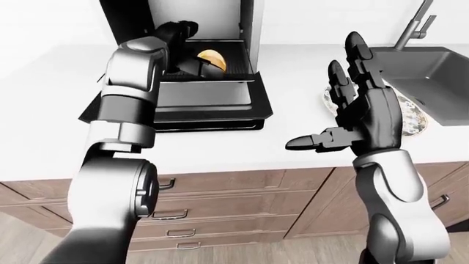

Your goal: Pick the bread from the rack and place it on the plate on the counter.

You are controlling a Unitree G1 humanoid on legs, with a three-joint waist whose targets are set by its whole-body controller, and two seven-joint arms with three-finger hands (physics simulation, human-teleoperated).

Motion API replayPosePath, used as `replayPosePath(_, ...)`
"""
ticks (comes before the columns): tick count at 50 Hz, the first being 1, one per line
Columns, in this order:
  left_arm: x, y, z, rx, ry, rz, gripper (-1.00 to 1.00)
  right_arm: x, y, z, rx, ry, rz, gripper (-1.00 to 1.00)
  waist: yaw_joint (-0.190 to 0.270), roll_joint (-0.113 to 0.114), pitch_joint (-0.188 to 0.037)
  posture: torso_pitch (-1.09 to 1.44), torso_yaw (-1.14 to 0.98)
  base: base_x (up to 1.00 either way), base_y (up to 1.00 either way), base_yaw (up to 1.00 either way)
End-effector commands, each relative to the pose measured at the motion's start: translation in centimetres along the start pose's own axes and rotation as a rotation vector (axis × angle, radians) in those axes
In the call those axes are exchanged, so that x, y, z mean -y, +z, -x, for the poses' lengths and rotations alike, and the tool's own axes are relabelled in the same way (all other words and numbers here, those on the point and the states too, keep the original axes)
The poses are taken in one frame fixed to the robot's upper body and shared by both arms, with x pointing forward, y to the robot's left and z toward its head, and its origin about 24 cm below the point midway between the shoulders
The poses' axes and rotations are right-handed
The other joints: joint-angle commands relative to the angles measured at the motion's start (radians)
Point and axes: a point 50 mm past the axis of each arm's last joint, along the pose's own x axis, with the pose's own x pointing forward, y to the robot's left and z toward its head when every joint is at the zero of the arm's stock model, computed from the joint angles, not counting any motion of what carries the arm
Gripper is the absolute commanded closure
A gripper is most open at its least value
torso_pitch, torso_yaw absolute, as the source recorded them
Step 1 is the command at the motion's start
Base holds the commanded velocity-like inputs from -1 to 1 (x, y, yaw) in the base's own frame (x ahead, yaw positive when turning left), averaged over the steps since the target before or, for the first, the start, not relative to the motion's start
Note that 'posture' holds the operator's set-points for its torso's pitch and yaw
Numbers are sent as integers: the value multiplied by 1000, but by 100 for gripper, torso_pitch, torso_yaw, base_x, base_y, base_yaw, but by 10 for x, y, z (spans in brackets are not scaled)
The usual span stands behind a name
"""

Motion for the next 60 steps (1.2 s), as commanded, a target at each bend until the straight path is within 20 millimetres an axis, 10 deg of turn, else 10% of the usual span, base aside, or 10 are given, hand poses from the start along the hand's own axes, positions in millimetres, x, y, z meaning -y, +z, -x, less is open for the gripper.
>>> replayPosePath(1,-2,27,9,103,11,-34,-100,0,14,0,82,-2,8,-100,0,1,-28,0,0,0,0,0)
replayPosePath(10,-1,25,9,96,6,-43,-33,0,13,1,82,-4,8,-100,-1,1,-28,0,0,0,0,0)
replayPosePath(17,2,21,9,87,-7,-53,-38,1,12,1,81,-6,10,-100,-1,1,-28,0,0,0,0,0)
replayPosePath(36,5,19,10,77,-20,-63,24,2,12,2,83,-7,12,-100,-1,1,-30,0,0,0,0,0)
replayPosePath(48,4,21,10,80,-17,-71,100,0,14,0,87,0,9,-100,-2,2,-29,0,0,0,0,0)
replayPosePath(60,2,29,15,98,-9,-72,100,0,14,0,86,-1,8,-100,-3,2,-26,0,0,0,0,0)
